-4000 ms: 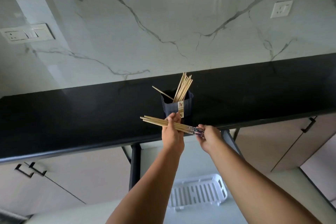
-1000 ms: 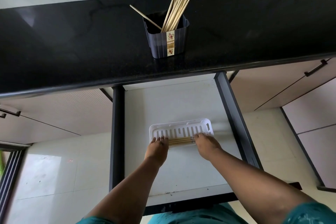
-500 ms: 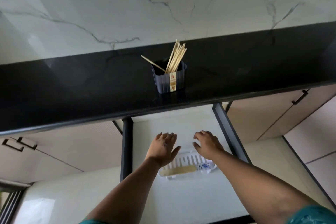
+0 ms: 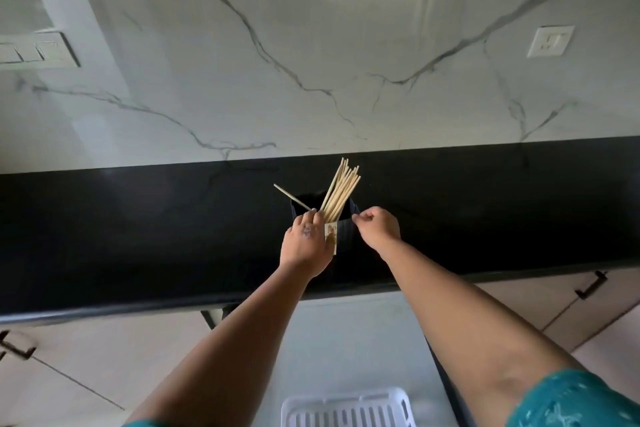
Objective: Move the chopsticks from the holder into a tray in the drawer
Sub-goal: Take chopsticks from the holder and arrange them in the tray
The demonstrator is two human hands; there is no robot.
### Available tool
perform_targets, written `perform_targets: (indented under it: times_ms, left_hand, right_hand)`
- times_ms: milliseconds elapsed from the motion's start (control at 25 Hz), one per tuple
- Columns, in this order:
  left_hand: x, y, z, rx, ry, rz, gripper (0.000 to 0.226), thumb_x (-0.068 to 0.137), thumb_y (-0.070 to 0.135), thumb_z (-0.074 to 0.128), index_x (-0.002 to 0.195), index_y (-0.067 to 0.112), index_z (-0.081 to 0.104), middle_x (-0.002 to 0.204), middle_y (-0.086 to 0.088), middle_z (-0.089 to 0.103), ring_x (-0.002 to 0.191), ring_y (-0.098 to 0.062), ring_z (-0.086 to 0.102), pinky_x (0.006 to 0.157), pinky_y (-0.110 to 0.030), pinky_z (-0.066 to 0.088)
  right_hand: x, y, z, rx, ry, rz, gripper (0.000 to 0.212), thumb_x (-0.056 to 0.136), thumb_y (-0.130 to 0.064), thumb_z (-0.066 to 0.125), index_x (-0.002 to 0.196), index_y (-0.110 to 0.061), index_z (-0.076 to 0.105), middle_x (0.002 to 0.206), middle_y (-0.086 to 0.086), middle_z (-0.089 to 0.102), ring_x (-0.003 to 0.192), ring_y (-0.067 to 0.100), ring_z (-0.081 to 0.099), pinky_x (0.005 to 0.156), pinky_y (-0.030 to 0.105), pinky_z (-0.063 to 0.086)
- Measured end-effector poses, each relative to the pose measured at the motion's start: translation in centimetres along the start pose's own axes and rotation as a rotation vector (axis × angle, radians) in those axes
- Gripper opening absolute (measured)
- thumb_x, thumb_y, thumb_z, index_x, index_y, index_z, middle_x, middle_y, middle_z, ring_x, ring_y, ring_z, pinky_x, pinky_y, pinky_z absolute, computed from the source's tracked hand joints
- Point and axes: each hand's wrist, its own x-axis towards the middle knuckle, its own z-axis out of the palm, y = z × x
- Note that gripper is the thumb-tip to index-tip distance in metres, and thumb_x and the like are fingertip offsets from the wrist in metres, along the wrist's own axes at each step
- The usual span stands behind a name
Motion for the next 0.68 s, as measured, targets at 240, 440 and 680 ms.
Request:
perform_targets:
  times_ms: [240,440,680]
  left_hand:
    - [8.2,0.9,3.2,-0.134,-0.18,-0.14,0.07,0.096,0.027,0.047,0.155,0.018,0.011,0.162,-0.003,0.015,0.147,-0.021,0.021,0.113,-0.036,0.033]
    - [10.8,0.8,4.7,-0.097,-0.091,-0.189,0.073,0.088,0.027,0.06,0.151,0.014,0.023,0.154,-0.005,0.034,0.14,-0.024,0.034,0.107,-0.036,0.039]
    - [10.2,0.8,5.1,-0.031,0.0,-0.162,0.071,0.086,0.035,0.06,0.145,0.01,0.03,0.145,-0.008,0.043,0.132,-0.027,0.04,0.104,-0.038,0.04]
  right_hand:
    - [8.4,-4.1,2.2,0.114,0.025,0.094,0.055,0.08,-0.055,0.069,0.106,-0.006,0.065,0.112,0.011,0.068,0.102,0.027,0.066,0.071,0.028,0.046]
    - [11.0,-4.7,3.0,0.214,0.129,0.056,0.037,0.084,-0.042,0.07,0.095,-0.006,0.065,0.101,0.01,0.07,0.088,0.022,0.066,0.067,0.025,0.041]
    - [10.2,-3.8,2.3,0.135,0.157,-0.008,0.026,0.089,-0.035,0.066,0.085,-0.009,0.064,0.095,0.01,0.07,0.072,0.015,0.056,0.061,0.024,0.039]
